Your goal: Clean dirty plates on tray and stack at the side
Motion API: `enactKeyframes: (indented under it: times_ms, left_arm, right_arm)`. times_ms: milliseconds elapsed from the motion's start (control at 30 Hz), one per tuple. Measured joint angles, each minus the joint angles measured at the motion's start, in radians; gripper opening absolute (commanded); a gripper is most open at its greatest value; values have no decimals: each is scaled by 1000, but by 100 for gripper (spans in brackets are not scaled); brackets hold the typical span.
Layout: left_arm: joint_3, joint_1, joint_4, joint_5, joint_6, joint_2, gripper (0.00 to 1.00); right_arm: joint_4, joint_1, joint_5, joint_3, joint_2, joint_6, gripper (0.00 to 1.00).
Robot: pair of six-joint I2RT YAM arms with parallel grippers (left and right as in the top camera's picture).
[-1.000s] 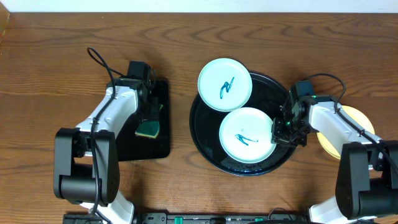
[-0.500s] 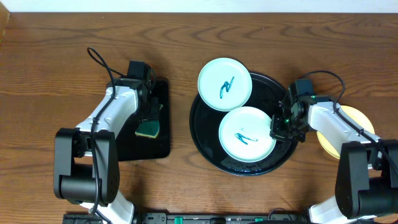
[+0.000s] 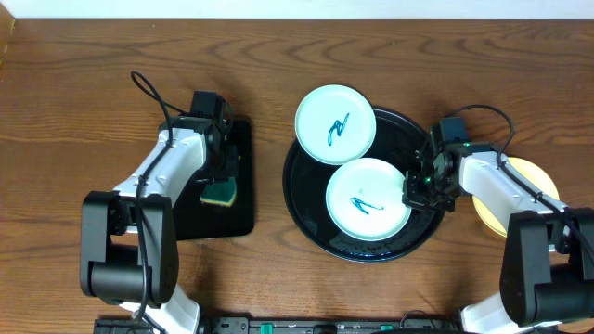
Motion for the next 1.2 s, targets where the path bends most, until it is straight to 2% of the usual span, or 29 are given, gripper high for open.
enactKeyframes:
  times_ms: [67, 100, 133, 200, 467, 800, 1133, 1200]
  left_arm:
    - [0, 0, -1, 0, 0, 0, 8]
    - [0, 0, -2, 0, 0, 0, 25]
    - [0, 0, -2, 0, 0, 0, 50]
    - [0, 0, -8, -1, 2, 0, 55]
    - [0, 1, -31, -8, 0, 0, 55]
    - [0, 1, -35, -8, -4, 1, 38]
    - [-33, 1, 18, -7, -35, 0, 30]
    - [-36, 1, 24, -7, -36, 0, 24]
  right_arm:
    - [0, 0, 0, 0, 0, 0, 1]
    - [0, 0, 0, 0, 0, 0, 1]
    - [0, 0, 0, 0, 0, 0, 1]
    - [0, 0, 0, 0, 0, 0, 1]
    - [0, 0, 0, 0, 0, 0, 1]
    - [0, 0, 0, 0, 0, 0, 1]
    - [0, 0, 0, 0, 0, 0, 1]
    - [0, 0, 0, 0, 0, 0, 1]
